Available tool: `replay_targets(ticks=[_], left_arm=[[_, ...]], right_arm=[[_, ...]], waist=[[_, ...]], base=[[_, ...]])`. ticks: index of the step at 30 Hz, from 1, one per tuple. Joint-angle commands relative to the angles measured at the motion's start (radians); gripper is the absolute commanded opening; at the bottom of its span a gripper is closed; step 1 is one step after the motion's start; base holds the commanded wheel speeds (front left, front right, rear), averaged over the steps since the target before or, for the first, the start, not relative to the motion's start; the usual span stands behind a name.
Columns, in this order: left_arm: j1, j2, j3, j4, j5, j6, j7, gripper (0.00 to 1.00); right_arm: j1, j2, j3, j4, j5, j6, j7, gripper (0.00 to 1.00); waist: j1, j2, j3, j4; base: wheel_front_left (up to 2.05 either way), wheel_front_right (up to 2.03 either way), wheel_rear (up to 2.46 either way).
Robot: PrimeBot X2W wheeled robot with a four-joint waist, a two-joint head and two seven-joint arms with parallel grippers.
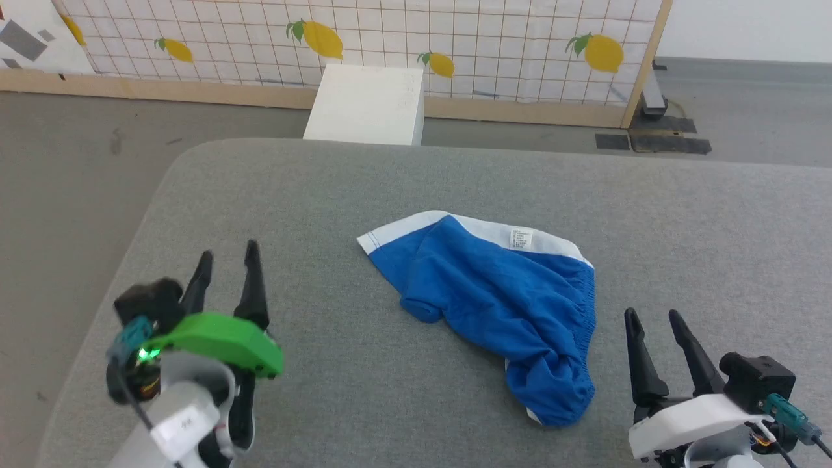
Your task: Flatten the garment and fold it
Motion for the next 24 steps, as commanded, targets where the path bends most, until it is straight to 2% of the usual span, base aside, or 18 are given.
replay_targets(ticks=[1,6,10,16,22,24], left_arm=[[0.045,-0.002,0.032,-0.042,0.047,0.016,-0.007,1.0],[0.169,-0.055,0.114,-0.138,0.159,0.021,-0.007,1.0],[0.221,-0.109,0.177,-0.173,0.215,-0.006,-0.008,1.0],[0.221,-0.175,0.221,-0.176,0.271,-0.061,-0.008,1.0],[0.179,-0.237,0.251,-0.167,0.311,-0.113,-0.008,1.0],[0.168,-0.251,0.256,-0.163,0.321,-0.129,-0.008,1.0]], right_arm=[[-0.002,0.0,-0.006,0.011,0.005,-0.001,0.01,1.0],[-0.071,0.0,-0.044,0.044,-0.001,-0.001,0.094,1.0],[-0.194,0.0,-0.076,0.079,-0.025,-0.001,0.196,1.0],[-0.406,-0.008,-0.077,0.18,-0.139,-0.001,0.432,1.0],[-0.537,-0.065,-0.02,0.304,-0.198,-0.001,0.769,1.0],[-0.562,-0.084,-0.001,0.314,-0.211,-0.001,0.824,1.0]], waist=[[0.0,0.0,0.007,0.001],[0.0,0.0,0.042,0.007],[0.0,0.0,0.078,0.014],[0.0,0.0,0.132,0.049],[0.0,0.0,0.194,0.099],[0.0,0.0,0.213,0.112]], base=[[0.0,0.0,0.0],[0.0,0.0,0.0],[0.0,0.0,0.0],[0.0,0.0,0.0],[0.0,0.0,0.0],[0.0,0.0,0.0]])
